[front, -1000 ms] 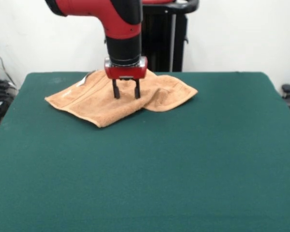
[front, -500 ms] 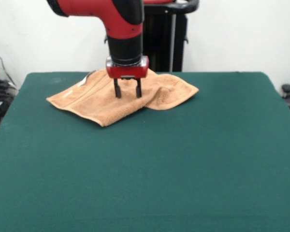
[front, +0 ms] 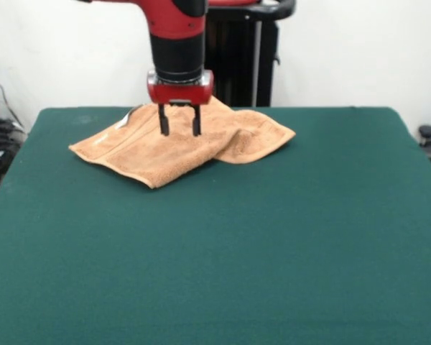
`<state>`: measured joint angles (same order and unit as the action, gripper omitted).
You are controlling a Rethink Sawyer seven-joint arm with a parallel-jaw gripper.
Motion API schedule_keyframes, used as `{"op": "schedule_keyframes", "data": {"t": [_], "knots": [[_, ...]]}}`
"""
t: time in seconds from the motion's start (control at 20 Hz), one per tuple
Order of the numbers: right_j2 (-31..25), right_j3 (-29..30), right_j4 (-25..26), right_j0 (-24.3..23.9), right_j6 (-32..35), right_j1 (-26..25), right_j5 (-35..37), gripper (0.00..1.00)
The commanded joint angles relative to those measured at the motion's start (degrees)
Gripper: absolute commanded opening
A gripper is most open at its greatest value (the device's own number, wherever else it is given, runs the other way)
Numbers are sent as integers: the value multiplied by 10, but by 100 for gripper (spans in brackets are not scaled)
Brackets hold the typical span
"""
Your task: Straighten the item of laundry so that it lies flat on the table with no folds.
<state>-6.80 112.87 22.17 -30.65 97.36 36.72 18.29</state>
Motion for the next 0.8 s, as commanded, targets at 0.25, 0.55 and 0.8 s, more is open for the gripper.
{"op": "schedule_keyframes", "data": {"t": [0.25, 0.55, 0.8], "knots": [[-35, -5, -31, 22, 50, 1, 80, 100], [-27, -17, -44, 50, 78, -12, 74, 100], [-15, -25, -52, 73, 95, -30, 51, 100]]}}
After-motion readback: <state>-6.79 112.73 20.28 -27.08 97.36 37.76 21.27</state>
